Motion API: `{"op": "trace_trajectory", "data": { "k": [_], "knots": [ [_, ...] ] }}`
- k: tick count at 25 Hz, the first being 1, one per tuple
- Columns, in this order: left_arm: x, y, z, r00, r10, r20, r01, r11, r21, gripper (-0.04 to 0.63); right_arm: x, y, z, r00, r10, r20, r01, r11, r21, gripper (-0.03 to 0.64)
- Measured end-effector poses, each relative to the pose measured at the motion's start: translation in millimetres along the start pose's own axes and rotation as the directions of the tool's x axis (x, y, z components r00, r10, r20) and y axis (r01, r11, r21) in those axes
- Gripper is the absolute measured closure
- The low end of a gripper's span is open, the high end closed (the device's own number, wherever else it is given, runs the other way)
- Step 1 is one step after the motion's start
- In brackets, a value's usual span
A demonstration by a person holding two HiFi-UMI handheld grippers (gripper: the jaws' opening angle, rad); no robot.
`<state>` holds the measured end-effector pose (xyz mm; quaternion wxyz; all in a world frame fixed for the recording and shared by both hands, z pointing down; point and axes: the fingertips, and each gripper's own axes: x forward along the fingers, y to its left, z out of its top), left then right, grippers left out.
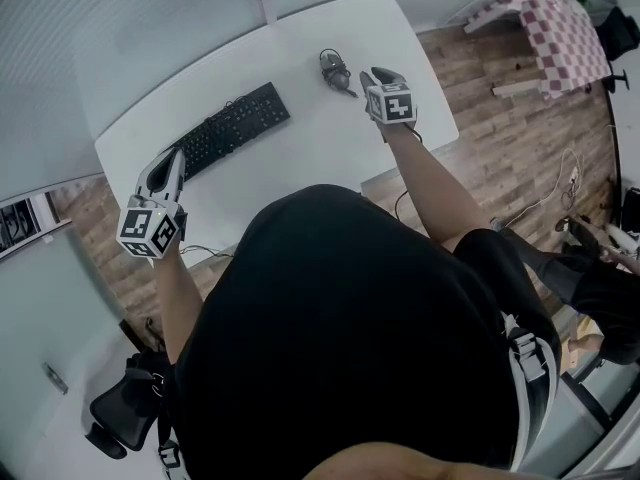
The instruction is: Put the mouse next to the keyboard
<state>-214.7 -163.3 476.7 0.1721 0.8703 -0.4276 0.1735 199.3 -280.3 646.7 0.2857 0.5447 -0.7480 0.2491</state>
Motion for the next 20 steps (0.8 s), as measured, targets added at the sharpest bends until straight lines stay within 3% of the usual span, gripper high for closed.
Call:
{"op": "trace_trajectory", "data": {
  "k": [7, 20],
  "knots": [
    [0, -31, 7, 1.000, -0.029, 0.011, 0.028, 0.999, 0.034, 0.572, -42, 0, 4, 0.997, 0.021, 0.069, -0.021, 1.000, 0.001, 0.543],
    [1, -85, 15, 0.997, -0.065, 0.033, 0.062, 0.996, 0.066, 0.572, -114, 15, 4, 0.986, 0.091, 0.140, -0.088, 0.996, -0.028, 0.568]
  ]
}}
